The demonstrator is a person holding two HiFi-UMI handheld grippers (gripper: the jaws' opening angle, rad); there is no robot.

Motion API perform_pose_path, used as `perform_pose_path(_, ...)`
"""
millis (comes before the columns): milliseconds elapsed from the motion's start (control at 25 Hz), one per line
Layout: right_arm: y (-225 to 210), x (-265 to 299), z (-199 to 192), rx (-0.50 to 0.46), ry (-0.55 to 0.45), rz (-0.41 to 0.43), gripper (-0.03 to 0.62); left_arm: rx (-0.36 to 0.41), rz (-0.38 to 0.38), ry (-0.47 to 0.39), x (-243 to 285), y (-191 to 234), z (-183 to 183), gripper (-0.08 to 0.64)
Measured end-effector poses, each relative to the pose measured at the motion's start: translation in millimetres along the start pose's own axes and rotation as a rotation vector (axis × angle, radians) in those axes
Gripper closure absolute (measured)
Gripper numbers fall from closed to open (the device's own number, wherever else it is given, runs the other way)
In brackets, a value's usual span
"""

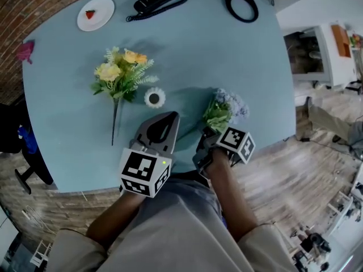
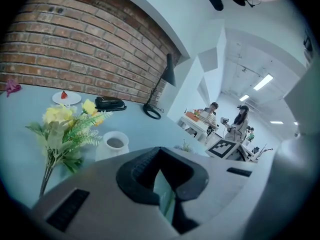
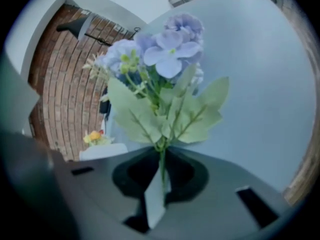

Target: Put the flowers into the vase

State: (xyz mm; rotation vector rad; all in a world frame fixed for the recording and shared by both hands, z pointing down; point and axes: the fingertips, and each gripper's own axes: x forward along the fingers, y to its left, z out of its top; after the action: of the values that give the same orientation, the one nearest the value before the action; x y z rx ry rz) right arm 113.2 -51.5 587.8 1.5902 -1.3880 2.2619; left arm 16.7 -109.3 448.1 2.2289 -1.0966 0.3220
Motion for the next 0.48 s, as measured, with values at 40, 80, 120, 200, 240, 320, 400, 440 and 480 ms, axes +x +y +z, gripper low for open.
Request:
perform_pose_path(40, 3, 0, 1, -0.001, -0.005, 0.015, 0.54, 0.0, 0.003, -0.002, -1, 1, 0, 0.545)
perform_pose_path(80, 5, -1, 1, -0.003, -0.01, 0.03, 0.541, -0.002, 0.008, -0.003, -2, 2, 0, 0.545)
perform_pose_path(120, 8, -2, 2, -0.006, -0.015, 0.044, 0.543, -0.003, 0.012, -0.005, -3, 4, 1, 0.545)
perform_pose_path(200, 14, -5, 3, -0.018, -0.027, 0.066, 0.545, -0.007, 0.021, -0.007, -7, 7, 1, 0.545)
perform_pose_path(240, 17, -7, 4, -0.023, -0.034, 0.073, 0.545, -0.009, 0.025, -0.008, -8, 8, 1, 0.545)
perform_pose_path(320, 22, -13, 5, -0.025, -0.047, 0.081, 0.546, -0.015, 0.033, -0.013, -12, 11, 2, 0.545)
perform_pose_path(400, 26, -15, 9, -0.035, -0.061, 0.105, 0.545, -0.018, 0.042, -0.018, -15, 13, 3, 0.545)
perform_pose_path(440, 28, -16, 10, -0.043, -0.068, 0.115, 0.545, -0.02, 0.046, -0.021, -16, 14, 3, 0.545)
perform_pose_path(480, 31, -17, 12, -0.051, -0.074, 0.123, 0.545, -0.022, 0.049, -0.024, -17, 14, 3, 0.545)
